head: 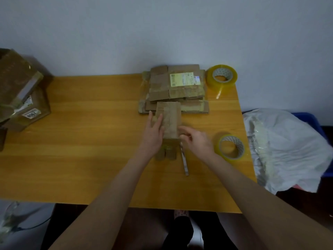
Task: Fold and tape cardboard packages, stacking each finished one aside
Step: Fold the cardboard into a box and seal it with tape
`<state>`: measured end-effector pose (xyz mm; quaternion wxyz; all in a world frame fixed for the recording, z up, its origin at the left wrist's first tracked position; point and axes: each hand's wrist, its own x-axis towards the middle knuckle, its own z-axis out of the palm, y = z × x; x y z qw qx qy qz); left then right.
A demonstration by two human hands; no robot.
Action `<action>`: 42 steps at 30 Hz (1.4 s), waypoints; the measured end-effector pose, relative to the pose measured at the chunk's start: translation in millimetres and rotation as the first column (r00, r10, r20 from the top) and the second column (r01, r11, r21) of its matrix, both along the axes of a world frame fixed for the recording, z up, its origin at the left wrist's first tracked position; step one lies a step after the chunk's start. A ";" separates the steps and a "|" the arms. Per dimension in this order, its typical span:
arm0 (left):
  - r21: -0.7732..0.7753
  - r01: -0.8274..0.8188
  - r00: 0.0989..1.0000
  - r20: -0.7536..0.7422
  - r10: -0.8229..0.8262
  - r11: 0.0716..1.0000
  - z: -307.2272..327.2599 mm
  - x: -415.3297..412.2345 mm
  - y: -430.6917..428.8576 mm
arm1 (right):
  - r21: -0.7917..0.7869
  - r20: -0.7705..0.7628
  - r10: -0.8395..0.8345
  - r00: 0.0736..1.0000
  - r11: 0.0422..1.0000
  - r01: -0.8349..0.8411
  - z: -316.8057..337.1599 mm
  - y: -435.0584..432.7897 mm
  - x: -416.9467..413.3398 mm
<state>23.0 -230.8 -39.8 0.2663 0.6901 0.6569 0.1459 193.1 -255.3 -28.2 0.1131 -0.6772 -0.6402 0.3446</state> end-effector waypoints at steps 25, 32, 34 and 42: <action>-0.048 -0.058 0.975 0.210 0.067 0.997 -14.3 3.3 -18.2 | -0.278 0.212 -0.256 0.943 0.909 0.309 -44.4 -21.4 12.6; 0.119 -0.137 0.983 0.140 0.120 0.983 12.1 11.0 -22.0 | -0.118 -0.147 -0.523 0.840 0.852 0.510 -11.1 -7.5 13.4; 0.255 -0.183 0.974 0.180 0.140 0.950 27.1 15.1 -18.7 | -0.055 -0.250 -0.451 0.857 0.890 0.452 11.0 -6.1 11.4; 0.048 -0.287 0.880 0.408 0.243 0.957 52.2 30.2 -6.9 | 0.082 -0.282 -0.115 0.953 0.986 0.143 36.6 1.5 -18.9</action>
